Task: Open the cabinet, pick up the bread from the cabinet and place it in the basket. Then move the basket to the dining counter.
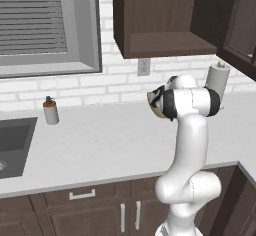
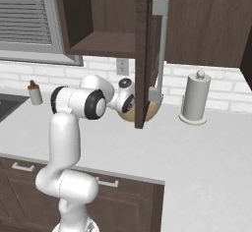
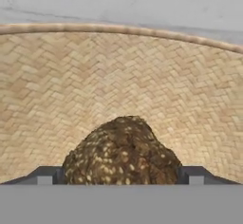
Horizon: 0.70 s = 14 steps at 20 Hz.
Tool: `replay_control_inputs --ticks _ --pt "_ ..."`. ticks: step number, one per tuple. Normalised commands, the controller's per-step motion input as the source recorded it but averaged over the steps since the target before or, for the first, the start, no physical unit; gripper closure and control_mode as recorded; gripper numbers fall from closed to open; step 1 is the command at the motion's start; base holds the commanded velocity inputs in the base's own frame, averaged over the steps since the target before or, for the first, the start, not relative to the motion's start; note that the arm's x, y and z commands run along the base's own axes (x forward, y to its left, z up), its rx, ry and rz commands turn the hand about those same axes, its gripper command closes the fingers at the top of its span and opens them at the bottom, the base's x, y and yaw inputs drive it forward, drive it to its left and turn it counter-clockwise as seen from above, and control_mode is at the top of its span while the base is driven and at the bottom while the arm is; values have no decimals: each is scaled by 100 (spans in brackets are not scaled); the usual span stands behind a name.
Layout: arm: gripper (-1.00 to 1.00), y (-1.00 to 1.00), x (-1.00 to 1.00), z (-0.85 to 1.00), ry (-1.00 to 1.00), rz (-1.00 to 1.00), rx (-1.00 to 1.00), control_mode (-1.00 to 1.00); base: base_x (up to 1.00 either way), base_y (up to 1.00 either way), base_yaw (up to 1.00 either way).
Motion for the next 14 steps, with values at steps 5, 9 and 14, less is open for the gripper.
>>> replay_control_inputs --ticks 5,9,14 --pt "-100 0 -19 5 0 -3 0 -100 0 0 0" --pt "-100 0 -28 26 -4 -7 0 -100 0 0 0" --pt "-100 12 -17 54 -1 -12 0 -100 0 0 0"
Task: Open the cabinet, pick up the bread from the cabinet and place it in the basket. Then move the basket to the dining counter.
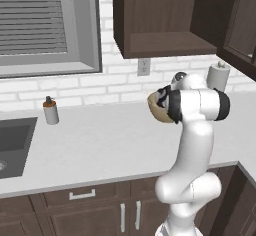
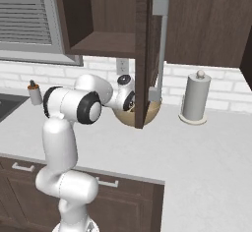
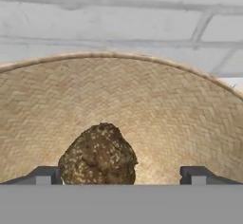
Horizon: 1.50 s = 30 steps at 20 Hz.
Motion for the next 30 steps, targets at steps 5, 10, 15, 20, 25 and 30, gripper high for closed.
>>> replay_control_inputs --ticks 5,10,15,20,25,30 --pt "-100 7 -56 46 -2 -22 7 -100 0 0 0" --pt "-100 23 -66 38 -5 -22 14 -100 0 0 0" --pt "-100 11 -66 22 -15 -5 12 -100 0 0 0" --pt "-100 2 -71 33 -25 0 12 -100 0 0 0" --pt "-100 4 -82 47 -12 0 14 -100 0 0 0" --pt "-100 15 -66 60 0 0 13 -100 0 0 0"
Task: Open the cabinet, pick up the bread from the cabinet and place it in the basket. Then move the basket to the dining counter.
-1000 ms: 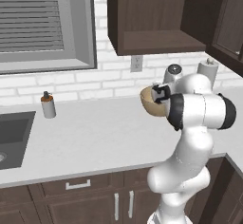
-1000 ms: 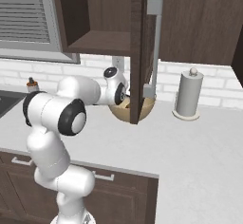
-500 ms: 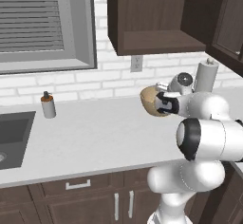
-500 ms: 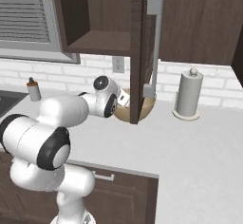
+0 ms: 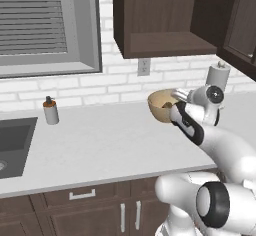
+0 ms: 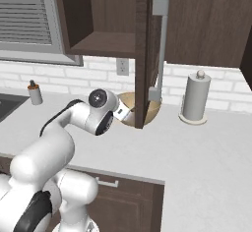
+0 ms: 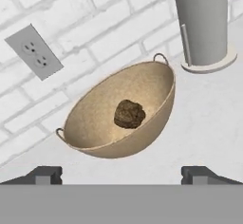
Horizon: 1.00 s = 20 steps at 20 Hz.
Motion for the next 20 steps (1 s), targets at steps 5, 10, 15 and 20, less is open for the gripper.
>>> replay_control_inputs --ticks 5,10,15,20 --pt "-100 23 -43 86 1 0 3 -100 0 0 0" --pt "-100 2 -18 10 16 -4 8 -100 0 0 0" --pt "-100 0 -9 -22 5 -32 17 -100 0 0 0" --pt "-100 0 0 -3 6 -29 25 -100 0 0 0"
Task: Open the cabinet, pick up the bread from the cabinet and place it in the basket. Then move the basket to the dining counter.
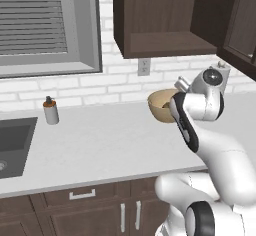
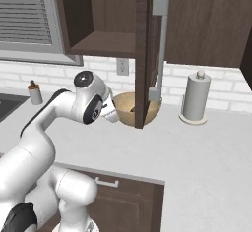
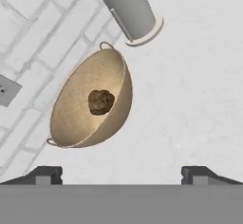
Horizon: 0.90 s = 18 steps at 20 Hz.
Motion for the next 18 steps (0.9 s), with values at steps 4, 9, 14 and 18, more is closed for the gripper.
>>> replay_control_inputs --ticks 4,9,14,18 --pt "-100 -8 0 -3 7 -10 32 -100 0 0 0" --pt "-100 -3 0 -21 3 1 11 -100 0 0 0" --pt "-100 -9 0 -30 0 1 0 -100 0 0 0" --pt "-100 -37 4 -23 4 1 1 -100 0 0 0"
